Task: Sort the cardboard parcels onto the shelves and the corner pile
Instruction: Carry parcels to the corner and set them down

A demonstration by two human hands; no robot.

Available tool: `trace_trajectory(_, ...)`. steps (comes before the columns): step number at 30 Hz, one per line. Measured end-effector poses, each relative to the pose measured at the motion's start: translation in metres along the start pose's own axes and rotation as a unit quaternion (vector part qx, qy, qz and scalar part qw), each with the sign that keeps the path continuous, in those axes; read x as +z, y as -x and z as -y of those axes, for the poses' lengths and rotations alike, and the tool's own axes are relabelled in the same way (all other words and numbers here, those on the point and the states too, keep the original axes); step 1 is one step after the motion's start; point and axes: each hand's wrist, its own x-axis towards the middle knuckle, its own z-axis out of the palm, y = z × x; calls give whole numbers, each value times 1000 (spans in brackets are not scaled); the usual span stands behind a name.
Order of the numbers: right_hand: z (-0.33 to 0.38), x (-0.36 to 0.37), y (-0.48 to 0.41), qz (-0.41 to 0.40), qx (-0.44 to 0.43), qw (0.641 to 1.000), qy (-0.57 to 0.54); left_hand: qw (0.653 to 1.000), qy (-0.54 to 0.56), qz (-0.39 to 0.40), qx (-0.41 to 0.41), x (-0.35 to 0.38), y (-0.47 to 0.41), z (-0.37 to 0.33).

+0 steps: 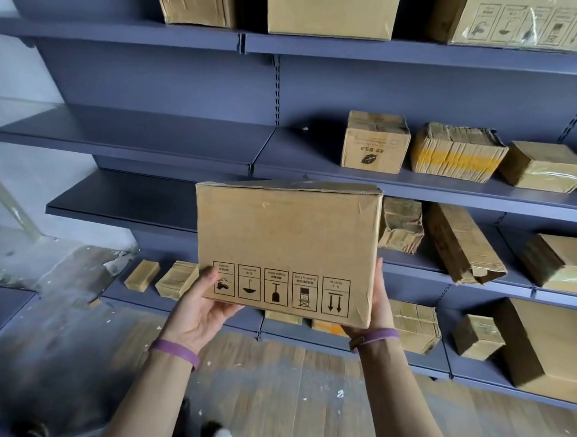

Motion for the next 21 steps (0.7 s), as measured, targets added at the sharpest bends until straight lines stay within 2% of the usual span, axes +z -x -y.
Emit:
trace_trajectory(2,-3,4,-2,-33,-26,997,66,999,-2,32,0,-3,-1,-3)
trace_trajectory(5,-7,9,-4,-8,-36,998,60,997,-27,69,-3,0,-4,-6)
trace_trajectory(7,-10,9,-5,32,-51,996,60,998,12,65,-8,2,-8,-7)
trace_trajectory(11,-21,12,-7,37,-112,993,23,990,127,67,-14,12,-14,3)
trace_trajectory(14,-28,18,-4,20,-134,991,12,985,170,38,4,25,-17,9)
trace_trajectory(17,-27,19,1,-6,-136,990,25,988,152,-7,34,29,-19,6)
trace_trajectory(21,-21,20,6,14,-114,991,72,988,128,-35,76,22,-23,3)
